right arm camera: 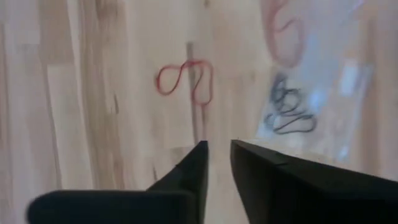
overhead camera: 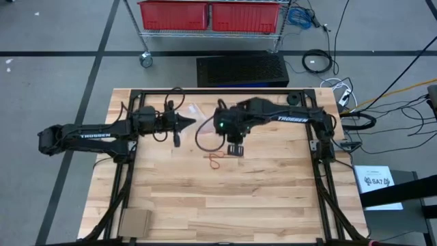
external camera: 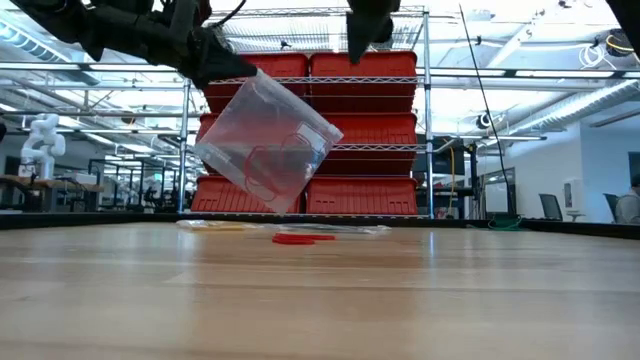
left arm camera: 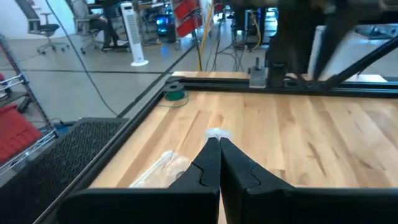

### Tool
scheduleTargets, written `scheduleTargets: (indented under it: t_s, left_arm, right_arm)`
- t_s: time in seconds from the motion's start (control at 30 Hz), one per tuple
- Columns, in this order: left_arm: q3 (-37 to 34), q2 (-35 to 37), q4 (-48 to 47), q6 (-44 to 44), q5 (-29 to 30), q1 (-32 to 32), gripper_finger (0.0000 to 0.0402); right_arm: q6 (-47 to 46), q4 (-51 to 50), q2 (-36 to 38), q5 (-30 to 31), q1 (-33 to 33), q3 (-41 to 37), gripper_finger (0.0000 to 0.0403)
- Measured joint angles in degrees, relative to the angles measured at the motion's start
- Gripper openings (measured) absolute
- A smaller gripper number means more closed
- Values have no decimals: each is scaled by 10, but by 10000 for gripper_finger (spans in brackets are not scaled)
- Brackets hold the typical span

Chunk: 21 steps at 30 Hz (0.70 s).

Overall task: Sort rubber bands
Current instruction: Put the red rubber band into the bottom right transparent zip bag

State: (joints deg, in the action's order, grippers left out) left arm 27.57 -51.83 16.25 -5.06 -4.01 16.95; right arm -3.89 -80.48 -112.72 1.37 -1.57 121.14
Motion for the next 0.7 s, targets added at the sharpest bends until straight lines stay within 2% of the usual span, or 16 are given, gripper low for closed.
scheduleTargets:
  t_s: [0.13,0.27,0.37,0.47,0.7]
  left_arm:
    - [0,0,-14,-3,0,14,0]
    - [0,5,-25,-3,-2,22,0]
    - [0,16,-27,-4,-16,26,0]
    - [-1,32,-38,-3,-28,29,0]
    - [-88,104,43,34,-33,38,0]
  right_arm:
    - [-20,98,15,-13,13,-129,18]
    - [-55,258,30,-68,17,-282,2]
    - [-94,369,32,-102,25,-359,2]
    - [-124,453,33,-98,39,-399,3]
    - [-136,542,33,2,67,-415,1]
